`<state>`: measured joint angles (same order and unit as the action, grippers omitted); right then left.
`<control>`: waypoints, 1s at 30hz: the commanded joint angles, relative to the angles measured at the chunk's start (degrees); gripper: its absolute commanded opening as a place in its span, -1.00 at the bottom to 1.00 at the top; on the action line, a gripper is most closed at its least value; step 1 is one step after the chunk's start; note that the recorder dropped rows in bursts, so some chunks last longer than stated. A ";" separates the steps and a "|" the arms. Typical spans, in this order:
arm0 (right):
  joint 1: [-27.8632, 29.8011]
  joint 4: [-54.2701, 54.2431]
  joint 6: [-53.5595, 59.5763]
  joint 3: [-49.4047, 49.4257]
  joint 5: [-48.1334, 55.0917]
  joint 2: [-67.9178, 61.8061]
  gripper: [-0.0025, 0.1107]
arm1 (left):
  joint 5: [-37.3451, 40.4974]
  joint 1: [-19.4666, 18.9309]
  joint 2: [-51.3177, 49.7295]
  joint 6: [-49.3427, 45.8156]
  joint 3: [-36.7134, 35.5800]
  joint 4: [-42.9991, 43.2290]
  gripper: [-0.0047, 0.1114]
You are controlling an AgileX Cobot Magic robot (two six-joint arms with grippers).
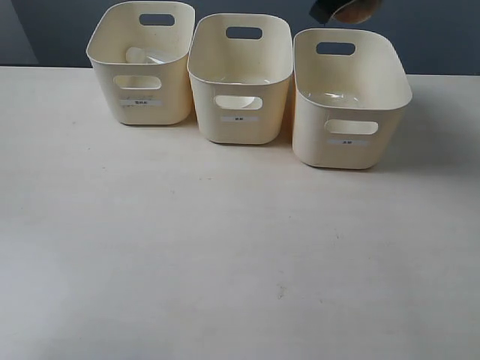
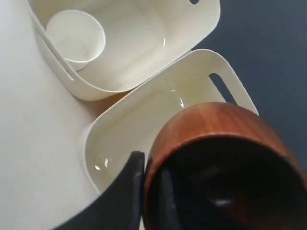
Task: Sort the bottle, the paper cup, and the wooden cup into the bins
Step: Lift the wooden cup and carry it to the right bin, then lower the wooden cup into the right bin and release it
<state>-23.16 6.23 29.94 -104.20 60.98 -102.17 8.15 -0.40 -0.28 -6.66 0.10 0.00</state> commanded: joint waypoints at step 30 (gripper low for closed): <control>11.85 -16.87 4.96 -18.24 -1.21 -31.29 -0.97 | -0.40 -0.03 0.28 0.10 -0.10 0.00 -0.92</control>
<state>-12.53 -9.72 34.97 -119.84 57.54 -131.93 8.15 -0.40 -0.28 -6.66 0.10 0.00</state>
